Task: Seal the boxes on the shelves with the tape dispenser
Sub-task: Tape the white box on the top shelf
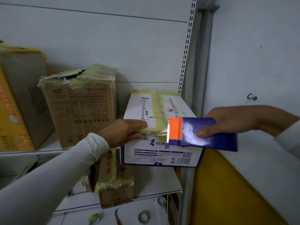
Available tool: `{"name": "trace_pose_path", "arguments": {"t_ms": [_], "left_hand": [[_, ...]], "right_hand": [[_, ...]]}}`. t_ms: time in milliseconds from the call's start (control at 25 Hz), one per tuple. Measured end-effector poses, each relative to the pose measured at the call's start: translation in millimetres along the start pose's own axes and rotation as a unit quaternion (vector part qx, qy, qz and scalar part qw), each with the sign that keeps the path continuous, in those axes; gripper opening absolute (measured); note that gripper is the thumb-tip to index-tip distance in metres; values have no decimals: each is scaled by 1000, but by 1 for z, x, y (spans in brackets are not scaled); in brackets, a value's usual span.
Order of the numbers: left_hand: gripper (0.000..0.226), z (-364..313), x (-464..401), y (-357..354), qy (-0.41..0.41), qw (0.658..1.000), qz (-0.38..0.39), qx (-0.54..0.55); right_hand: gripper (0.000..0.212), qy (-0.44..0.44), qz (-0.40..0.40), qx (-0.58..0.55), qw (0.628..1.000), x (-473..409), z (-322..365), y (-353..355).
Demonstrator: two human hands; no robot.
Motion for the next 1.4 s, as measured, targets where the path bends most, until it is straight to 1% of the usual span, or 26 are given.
{"name": "trace_pose_path", "arguments": {"t_ms": [80,160,200,280,320,360,440,520,560,600,720,880,1000,1160,1400], "left_hand": [[69,8,5,1,-3,1000,18,14],[72,10,4,3,-2,1000,26,0],[77,9,0,6,9,999,27,-27],[88,-3,-12,13,34,992,6,-122],[91,-16,-22,12,25,988,-10,-153],[92,-31,-33,6,5,987,-14,-159],[89,-58,-52,-16,-31,989,31,-139],[75,-64,-62,-32,-22,990,77,-119],[70,-61,-64,-35,-16,991,74,-114],[70,-57,-64,-35,-16,992,66,-111],[79,-53,-62,-35,-36,991,50,-115],[77,-54,-58,-31,-59,992,41,-103],[72,-47,-49,-27,-76,993,34,-83],[73,-43,-46,-24,-59,995,37,-76],[75,-44,-47,-23,-61,995,40,-66]], "right_hand": [[39,-42,-19,12,999,19,-23,12],[41,-76,-23,6,997,26,-41,12],[40,-81,-26,-2,996,25,-47,9],[34,-86,-38,-16,995,19,-53,2],[31,-86,-42,-26,995,16,-53,-1],[29,-83,-42,-34,995,14,-54,-2],[32,-79,-44,-39,995,13,-55,-1],[40,-78,-51,-33,995,13,-57,-2],[41,-77,-51,-32,995,12,-59,-3],[39,-78,-49,-39,995,13,-62,-6],[33,-75,-36,-67,994,15,-67,-15],[28,-62,-37,-55,996,34,-74,-7],[32,-87,-28,-47,995,65,-93,1],[47,-133,-55,-15,989,88,-119,-1],[46,-130,-69,-22,989,94,-126,-7]]}}
Point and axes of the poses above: each hand's wrist, its own x-axis away from the middle knuckle, its own y-axis out of the back of the hand, z = x × y, the point moved 6 cm from there along -x, towards the middle knuckle, and after that the axes turned 4 degrees about x, right-handed, at the moved point
